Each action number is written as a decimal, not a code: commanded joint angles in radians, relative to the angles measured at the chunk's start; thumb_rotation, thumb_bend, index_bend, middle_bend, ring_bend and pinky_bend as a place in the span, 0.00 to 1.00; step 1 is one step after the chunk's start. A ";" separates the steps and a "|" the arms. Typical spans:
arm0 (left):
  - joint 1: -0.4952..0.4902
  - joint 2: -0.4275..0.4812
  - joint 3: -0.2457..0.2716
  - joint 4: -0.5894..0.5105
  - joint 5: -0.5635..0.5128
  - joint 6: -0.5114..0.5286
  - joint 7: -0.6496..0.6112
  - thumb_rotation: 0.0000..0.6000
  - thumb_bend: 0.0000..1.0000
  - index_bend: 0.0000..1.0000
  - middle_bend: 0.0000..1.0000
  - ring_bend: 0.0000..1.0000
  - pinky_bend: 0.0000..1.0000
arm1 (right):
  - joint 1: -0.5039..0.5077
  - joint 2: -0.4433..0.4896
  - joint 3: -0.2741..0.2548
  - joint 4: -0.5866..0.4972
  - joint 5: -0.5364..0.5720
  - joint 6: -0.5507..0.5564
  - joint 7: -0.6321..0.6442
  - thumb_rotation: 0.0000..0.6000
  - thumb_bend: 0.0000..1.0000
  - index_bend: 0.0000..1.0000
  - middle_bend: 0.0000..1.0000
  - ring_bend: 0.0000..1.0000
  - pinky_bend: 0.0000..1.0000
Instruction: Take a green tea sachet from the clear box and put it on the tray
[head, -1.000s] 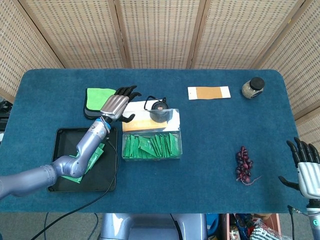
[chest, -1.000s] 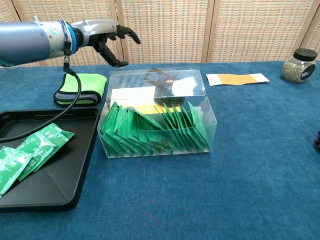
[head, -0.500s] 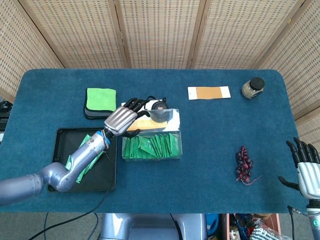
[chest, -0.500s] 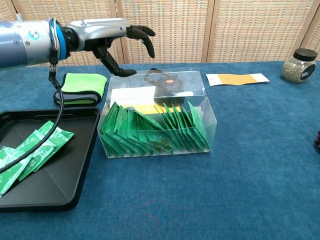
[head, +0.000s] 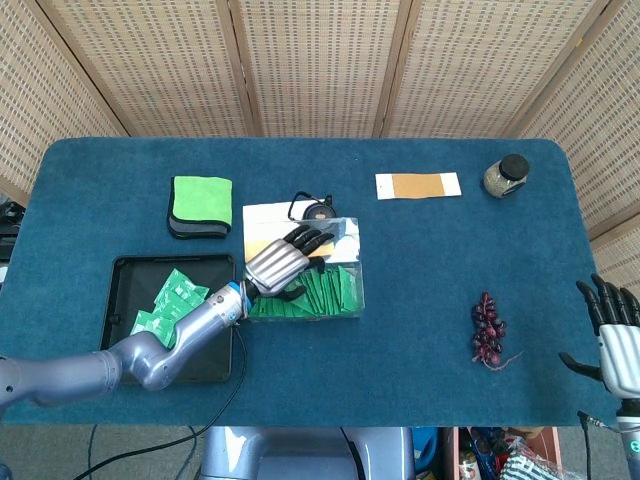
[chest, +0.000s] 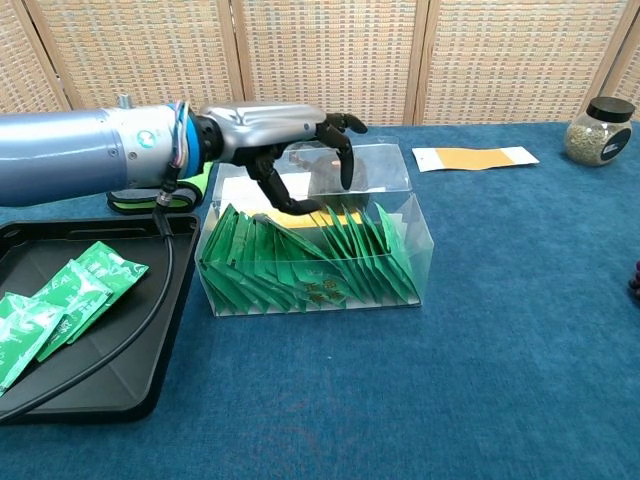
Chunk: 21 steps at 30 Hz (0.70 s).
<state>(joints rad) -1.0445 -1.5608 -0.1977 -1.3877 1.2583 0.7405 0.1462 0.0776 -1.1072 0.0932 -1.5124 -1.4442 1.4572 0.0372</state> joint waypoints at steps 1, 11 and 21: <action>-0.017 -0.029 0.001 0.028 -0.029 -0.012 0.041 1.00 0.40 0.38 0.00 0.00 0.00 | 0.001 0.001 0.001 0.003 0.003 -0.003 0.005 1.00 0.00 0.00 0.00 0.00 0.00; -0.041 -0.089 -0.001 0.109 -0.085 -0.025 0.096 1.00 0.40 0.38 0.00 0.00 0.00 | 0.003 0.003 0.004 0.010 0.009 -0.009 0.016 1.00 0.00 0.00 0.00 0.00 0.00; -0.052 -0.121 0.003 0.155 -0.089 -0.031 0.099 1.00 0.40 0.38 0.00 0.00 0.00 | 0.005 0.001 0.007 0.015 0.019 -0.016 0.018 1.00 0.00 0.00 0.00 0.00 0.00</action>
<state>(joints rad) -1.0962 -1.6791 -0.1957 -1.2350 1.1674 0.7088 0.2454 0.0821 -1.1060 0.1002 -1.4973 -1.4246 1.4409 0.0549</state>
